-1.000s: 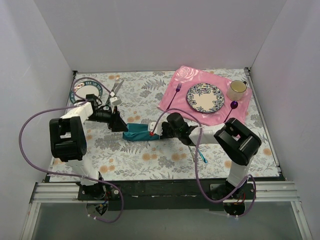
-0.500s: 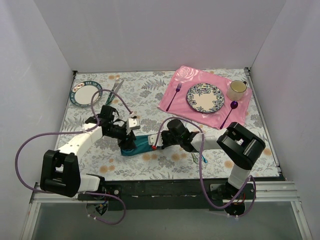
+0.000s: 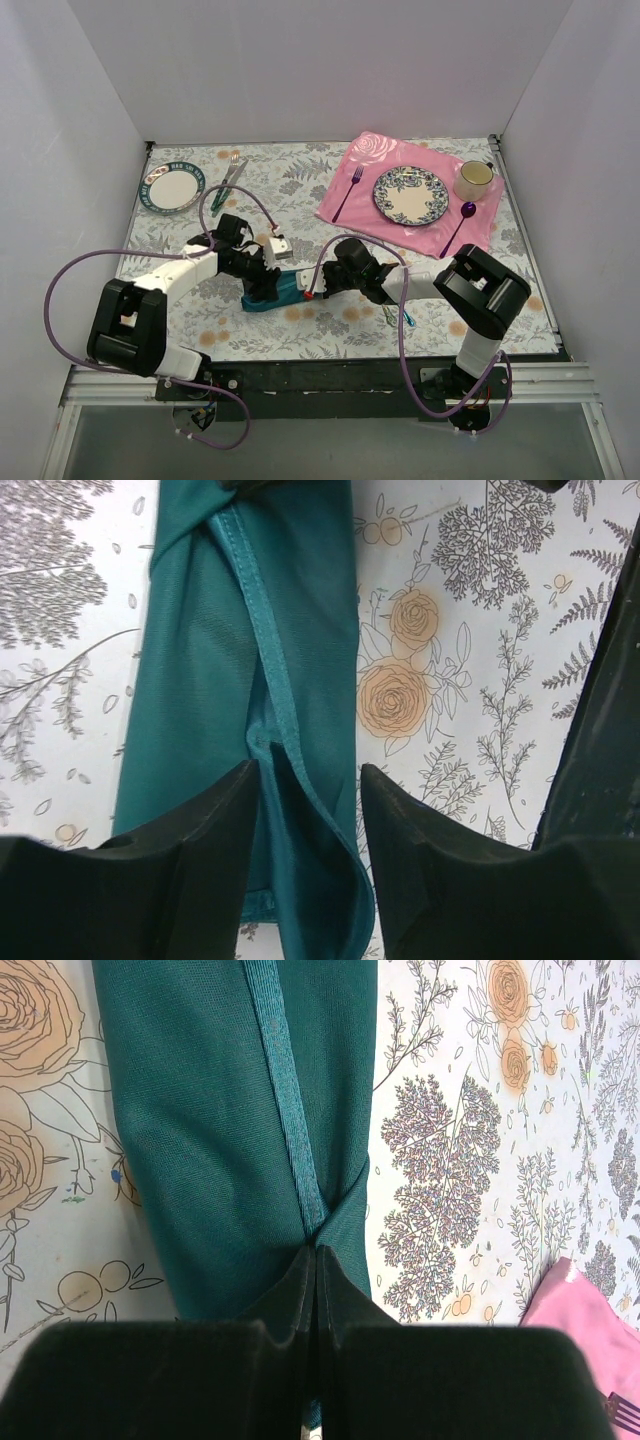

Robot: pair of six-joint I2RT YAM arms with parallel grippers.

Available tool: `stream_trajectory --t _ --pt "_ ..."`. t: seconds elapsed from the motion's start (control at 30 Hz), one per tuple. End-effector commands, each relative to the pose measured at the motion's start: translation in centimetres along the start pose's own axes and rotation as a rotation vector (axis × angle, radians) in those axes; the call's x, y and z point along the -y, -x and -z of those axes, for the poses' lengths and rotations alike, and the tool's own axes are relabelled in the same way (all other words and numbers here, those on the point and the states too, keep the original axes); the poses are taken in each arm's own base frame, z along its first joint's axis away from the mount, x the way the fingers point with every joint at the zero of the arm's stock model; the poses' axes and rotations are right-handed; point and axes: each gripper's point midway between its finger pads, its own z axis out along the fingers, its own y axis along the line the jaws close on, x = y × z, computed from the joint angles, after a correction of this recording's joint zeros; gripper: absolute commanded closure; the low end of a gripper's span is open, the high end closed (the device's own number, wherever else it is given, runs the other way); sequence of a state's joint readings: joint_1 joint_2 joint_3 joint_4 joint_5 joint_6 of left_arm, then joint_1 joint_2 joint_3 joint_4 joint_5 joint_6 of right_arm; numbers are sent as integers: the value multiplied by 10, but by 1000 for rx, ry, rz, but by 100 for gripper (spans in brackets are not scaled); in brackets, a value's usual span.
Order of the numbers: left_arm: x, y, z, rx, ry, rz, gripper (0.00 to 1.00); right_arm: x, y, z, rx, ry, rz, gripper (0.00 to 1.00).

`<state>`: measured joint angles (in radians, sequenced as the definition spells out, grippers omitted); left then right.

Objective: Fold the napkin into a case and place the utensils inside
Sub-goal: Stuff the 2/3-rectangle-folded napkin at the center of the board.

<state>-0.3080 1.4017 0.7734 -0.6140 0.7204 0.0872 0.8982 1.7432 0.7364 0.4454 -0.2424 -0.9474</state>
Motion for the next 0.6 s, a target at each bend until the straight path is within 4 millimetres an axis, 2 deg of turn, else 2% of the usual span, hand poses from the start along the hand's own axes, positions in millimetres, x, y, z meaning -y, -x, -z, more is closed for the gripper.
stream_trajectory --t 0.0,0.03,0.07,0.17,0.27,0.43,0.57 --pt "0 0 -8 -16 -8 12 59 1 9 3 35 -8 24 99" --pt "0 2 -9 -15 -7 5 62 0 9 3 34 -4 22 99" --pt "0 3 -10 -13 -9 2 69 0 9 2 34 -4 23 99" --pt "0 8 -11 -13 -14 -14 76 0 9 3 37 -5 27 99" --pt "0 9 -14 -22 -22 -15 79 -2 9 2 41 0 32 99" --pt "3 24 -13 6 -47 -26 97 -2 11 3 50 -1 44 99" --pt "-2 39 -4 42 -12 -70 100 -4 10 4 56 2 60 99"
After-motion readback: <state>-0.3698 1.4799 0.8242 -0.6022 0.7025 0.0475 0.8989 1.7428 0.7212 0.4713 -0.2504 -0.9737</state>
